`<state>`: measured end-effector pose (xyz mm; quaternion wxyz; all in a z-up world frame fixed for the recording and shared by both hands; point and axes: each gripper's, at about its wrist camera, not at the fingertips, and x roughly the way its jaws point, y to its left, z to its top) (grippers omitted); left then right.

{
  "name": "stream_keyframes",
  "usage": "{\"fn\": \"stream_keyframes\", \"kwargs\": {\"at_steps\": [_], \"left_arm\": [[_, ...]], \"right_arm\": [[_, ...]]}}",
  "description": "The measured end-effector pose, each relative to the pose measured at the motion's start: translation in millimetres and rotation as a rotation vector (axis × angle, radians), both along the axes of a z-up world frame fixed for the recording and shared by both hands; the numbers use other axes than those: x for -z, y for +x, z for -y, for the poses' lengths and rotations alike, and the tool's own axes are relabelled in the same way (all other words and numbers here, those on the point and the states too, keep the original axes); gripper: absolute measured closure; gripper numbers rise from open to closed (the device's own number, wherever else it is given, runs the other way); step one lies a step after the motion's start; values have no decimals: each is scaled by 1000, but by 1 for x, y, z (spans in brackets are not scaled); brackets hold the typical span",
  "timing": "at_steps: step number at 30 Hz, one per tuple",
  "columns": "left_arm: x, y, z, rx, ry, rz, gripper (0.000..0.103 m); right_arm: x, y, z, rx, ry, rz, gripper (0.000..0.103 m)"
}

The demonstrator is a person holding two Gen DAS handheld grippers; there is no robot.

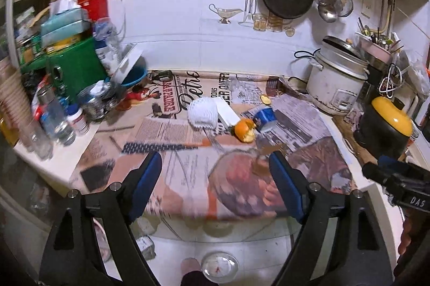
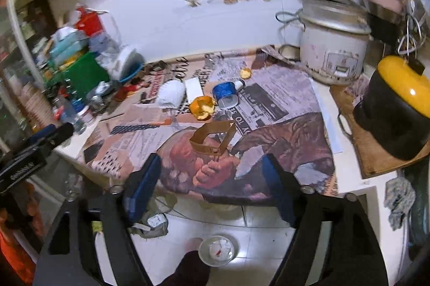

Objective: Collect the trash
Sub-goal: 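Raise both tools back to the counter toward the cardboard and orange peel, then grasp the brown cardboard piece with the right tool while the left tool grasps the orange peel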

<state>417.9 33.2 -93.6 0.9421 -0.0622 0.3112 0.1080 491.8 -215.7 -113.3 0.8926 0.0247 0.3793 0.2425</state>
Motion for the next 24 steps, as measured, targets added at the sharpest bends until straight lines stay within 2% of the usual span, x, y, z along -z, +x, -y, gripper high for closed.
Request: {"fn": "stream_keyframes", "kwargs": {"at_steps": [4, 8, 10, 17, 24], "left_arm": [[2, 43, -35, 33, 47, -32, 22], [6, 86, -72, 107, 63, -63, 22], [14, 108, -88, 146, 63, -88, 22], [56, 171, -121, 251, -17, -199, 22], [87, 210, -110, 341, -109, -284, 22]], "right_arm": [[23, 40, -34, 71, 10, -101, 24], [58, 78, -67, 132, 20, -230, 24], [81, 96, -85, 175, -19, -292, 24], [126, 132, -109, 326, -66, -404, 24], [146, 146, -114, 335, -149, -463, 24]]}}
